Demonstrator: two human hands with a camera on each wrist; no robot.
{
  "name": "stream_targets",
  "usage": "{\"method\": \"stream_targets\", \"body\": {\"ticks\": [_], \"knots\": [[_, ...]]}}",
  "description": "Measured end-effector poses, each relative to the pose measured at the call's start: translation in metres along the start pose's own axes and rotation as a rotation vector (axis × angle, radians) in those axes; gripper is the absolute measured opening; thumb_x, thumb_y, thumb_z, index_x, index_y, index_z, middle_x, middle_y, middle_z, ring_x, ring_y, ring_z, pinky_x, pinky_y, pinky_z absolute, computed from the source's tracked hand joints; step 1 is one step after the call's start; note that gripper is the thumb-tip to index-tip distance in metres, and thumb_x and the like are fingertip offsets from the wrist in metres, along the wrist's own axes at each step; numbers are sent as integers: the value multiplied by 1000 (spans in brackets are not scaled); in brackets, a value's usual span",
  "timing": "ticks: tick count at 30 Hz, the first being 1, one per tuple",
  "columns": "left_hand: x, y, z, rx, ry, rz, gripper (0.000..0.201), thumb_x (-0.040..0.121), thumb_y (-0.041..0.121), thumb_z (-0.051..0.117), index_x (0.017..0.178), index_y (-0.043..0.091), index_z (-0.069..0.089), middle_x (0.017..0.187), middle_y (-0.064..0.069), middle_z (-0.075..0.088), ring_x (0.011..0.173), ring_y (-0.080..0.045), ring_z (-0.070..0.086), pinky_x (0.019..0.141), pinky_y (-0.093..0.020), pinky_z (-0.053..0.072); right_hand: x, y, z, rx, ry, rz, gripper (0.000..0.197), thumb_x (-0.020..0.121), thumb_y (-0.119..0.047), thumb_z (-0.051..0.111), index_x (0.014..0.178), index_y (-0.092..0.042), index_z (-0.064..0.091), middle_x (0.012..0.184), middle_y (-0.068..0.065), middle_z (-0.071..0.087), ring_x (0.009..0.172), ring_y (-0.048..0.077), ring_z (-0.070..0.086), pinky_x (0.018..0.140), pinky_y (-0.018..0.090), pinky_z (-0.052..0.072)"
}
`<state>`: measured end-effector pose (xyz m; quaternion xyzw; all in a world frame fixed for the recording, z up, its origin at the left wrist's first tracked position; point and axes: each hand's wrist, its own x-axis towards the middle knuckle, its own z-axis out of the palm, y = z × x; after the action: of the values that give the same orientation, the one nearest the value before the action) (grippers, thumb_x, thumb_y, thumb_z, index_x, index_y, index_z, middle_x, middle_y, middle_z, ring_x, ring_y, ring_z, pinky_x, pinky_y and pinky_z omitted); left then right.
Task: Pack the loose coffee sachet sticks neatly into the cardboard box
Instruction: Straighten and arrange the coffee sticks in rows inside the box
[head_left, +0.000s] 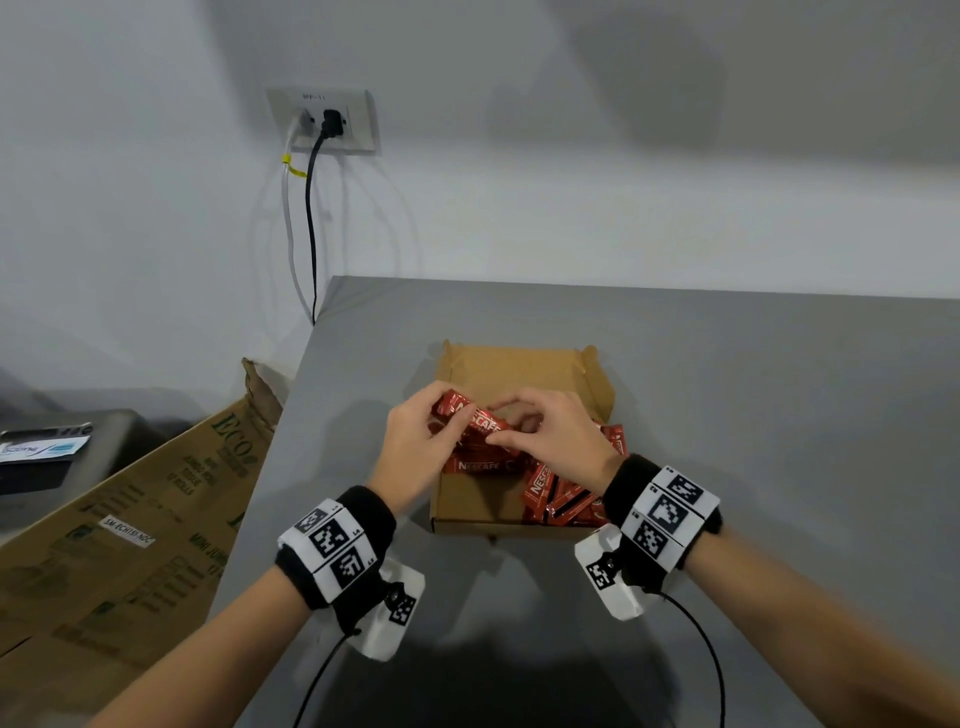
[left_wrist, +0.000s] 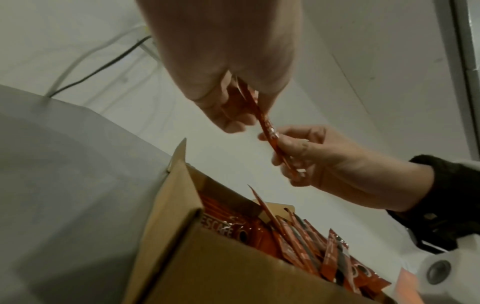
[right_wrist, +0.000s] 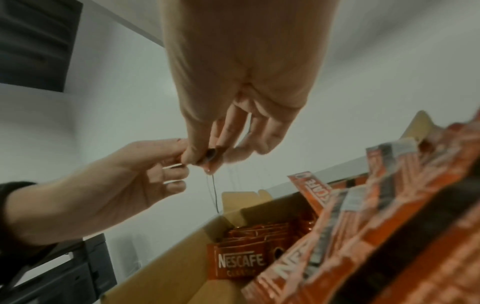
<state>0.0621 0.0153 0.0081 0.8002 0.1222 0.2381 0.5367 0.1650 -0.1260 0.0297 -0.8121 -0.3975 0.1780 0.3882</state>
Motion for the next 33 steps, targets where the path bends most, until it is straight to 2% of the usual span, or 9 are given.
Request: {"method": "stream_targets", "body": {"ticks": [3,7,10,14,16,19,24,29,33], "knots": [[-5,-3,-2,-38,-21,-42,16,91,6,56,100,17,62,77,1,63,63,-2,60,65,-13,50,-3,5,-4,-15,5,35,26,78,-25,72,103,-18,69,76,-15,62,60,-4,53,59,10,45],[-6,-10,-7,-37,-16,-71,19,93,2,51,96,14,63,73,-2,64,66,-7,62,70,-15,52,-4,9,-7,-41,-57,56,27,83,-14,67,110,-14,67,92,0,69,67,6,60,68,19,55],[-5,-16,-11,-27,-42,-82,18,91,1,53,96,12,67,84,-3,66,74,-7,66,74,-22,55,-4,13,-8,-1,-68,81,24,84,-8,65,108,-10,67,83,3,70,62,6,65,66,19,56],[-3,-27,-19,310,-119,97,15,81,7,70,91,18,73,85,11,60,82,7,57,77,-7,46,-1,18,-2,-132,-121,83,15,81,-10,69,96,-10,70,86,5,71,59,-4,61,63,10,52],[-4,-29,-21,440,-207,104,14,78,14,74,90,21,75,82,9,66,77,2,58,80,-17,49,1,19,1,-305,-166,46,12,80,-15,71,92,-15,71,89,0,71,70,-2,62,68,10,50],[-8,-29,-18,648,-262,98,9,80,25,72,88,25,75,86,7,70,86,-12,57,85,-33,44,3,18,6,-495,-219,12,7,81,-20,69,88,-18,70,93,-3,70,87,10,63,78,27,53],[-6,-25,-3,973,-354,88,18,88,30,54,94,30,72,97,11,66,98,-16,48,82,-31,24,10,16,17,-703,-277,-1,6,86,-17,61,87,-18,67,100,1,66,98,20,56,74,30,46],[-3,-31,5,1086,-335,65,18,88,24,53,86,23,71,85,6,68,92,-20,51,74,-31,15,14,15,18,-693,-241,12,4,85,-18,63,87,-16,66,98,1,65,93,20,59,70,28,45],[-2,-35,8,1067,-302,81,12,85,19,55,77,19,66,77,5,65,83,-20,52,72,-31,17,20,19,0,-562,-69,115,4,84,-16,64,86,-17,67,91,0,67,84,16,63,76,34,56]]}}
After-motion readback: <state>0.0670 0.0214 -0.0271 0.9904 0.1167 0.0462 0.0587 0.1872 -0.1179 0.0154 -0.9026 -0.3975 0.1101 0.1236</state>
